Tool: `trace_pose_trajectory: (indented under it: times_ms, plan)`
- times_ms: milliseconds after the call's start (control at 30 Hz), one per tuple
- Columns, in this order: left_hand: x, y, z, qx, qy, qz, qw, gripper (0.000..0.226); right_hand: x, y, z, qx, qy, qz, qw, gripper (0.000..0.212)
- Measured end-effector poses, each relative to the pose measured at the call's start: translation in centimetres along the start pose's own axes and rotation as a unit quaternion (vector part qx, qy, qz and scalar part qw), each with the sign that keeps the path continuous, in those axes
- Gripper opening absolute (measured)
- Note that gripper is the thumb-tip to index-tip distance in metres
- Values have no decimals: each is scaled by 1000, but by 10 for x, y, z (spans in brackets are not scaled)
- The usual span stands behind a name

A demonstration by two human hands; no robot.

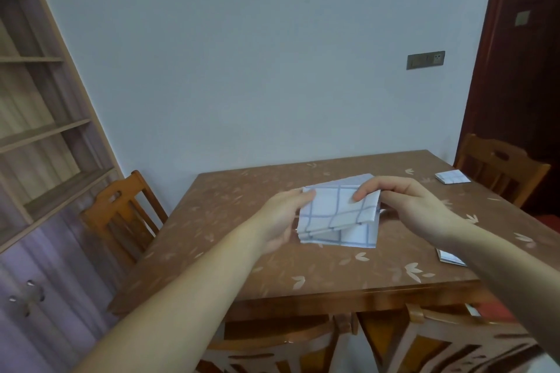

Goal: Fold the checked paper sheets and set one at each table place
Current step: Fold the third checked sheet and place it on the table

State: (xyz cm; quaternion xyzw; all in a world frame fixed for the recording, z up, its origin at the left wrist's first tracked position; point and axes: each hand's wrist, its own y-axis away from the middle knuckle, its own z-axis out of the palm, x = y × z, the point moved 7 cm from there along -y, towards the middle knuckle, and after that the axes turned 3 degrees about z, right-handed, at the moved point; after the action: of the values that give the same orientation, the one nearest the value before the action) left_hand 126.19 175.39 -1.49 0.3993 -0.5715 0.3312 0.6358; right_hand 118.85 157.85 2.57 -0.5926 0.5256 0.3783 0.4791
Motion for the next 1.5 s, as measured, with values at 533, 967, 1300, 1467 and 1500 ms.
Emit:
trace_pose_trajectory:
  times_ms: [533,967,1300,1467,1500]
  plan:
    - [32,11,-3,168,-150,258,940,4,23,6,23,10,-77,76,994,13]
    - [29,20,20,-59,-229,176,956,36,3,-1,12,-32,64,76,995,71]
    - [28,18,27,-102,-176,161,966,49,-2,0,16,-4,128,21,992,53]
    - [17,12,27,-38,43,119,991,19,-10,3,11,110,134,-54,983,48]
    - [15,12,27,-30,39,117,992,15,-10,4,11,112,126,-56,984,46]
